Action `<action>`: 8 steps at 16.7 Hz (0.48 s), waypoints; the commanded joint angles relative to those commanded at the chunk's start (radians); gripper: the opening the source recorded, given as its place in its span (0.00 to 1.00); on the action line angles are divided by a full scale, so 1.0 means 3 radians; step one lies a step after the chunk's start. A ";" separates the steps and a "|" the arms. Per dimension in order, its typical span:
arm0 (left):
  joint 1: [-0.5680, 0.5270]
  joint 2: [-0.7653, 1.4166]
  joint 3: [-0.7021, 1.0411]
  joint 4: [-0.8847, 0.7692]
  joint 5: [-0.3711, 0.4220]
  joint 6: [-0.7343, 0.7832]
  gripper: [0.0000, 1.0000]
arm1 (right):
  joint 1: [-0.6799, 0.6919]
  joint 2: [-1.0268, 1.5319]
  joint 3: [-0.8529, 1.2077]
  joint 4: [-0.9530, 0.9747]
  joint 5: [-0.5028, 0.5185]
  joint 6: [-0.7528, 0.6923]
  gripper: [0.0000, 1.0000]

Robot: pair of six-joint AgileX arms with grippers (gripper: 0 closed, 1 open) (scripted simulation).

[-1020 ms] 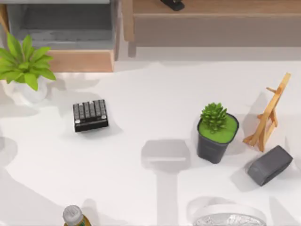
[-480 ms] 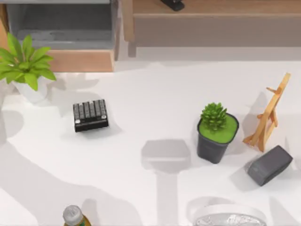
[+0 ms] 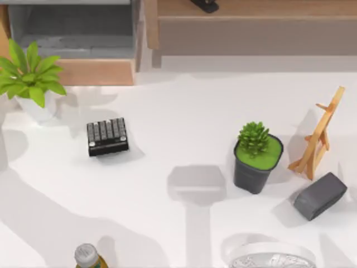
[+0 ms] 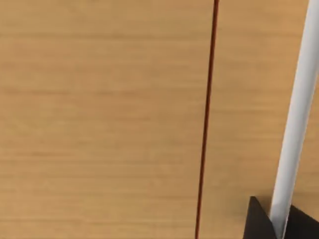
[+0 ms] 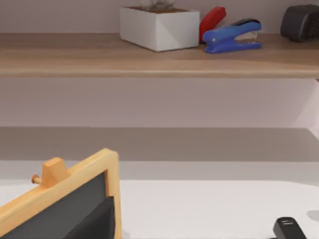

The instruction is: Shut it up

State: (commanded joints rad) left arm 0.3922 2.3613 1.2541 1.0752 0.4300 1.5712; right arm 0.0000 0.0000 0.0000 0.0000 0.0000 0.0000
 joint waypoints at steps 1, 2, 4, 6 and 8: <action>0.0000 0.0000 0.0000 0.0000 0.0000 0.0000 0.30 | 0.0000 0.0000 0.0000 0.0000 0.0000 0.0000 1.00; 0.0000 0.0000 0.0000 0.0000 0.0000 0.0000 0.38 | 0.0000 0.0000 0.0000 0.0000 0.0000 0.0000 1.00; 0.0000 0.0000 0.0000 0.0000 0.0000 0.0000 0.53 | 0.0000 0.0000 0.0000 0.0000 0.0000 0.0000 1.00; 0.0000 0.0000 0.0000 0.0000 0.0000 0.0000 0.68 | 0.0000 0.0000 0.0000 0.0000 0.0000 0.0000 1.00; 0.0000 0.0000 0.0000 0.0000 0.0000 0.0000 0.83 | 0.0000 0.0000 0.0000 0.0000 0.0000 0.0000 1.00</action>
State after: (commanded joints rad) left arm 0.3922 2.3613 1.2541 1.0752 0.4300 1.5712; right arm 0.0000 0.0000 0.0000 0.0000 0.0000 0.0000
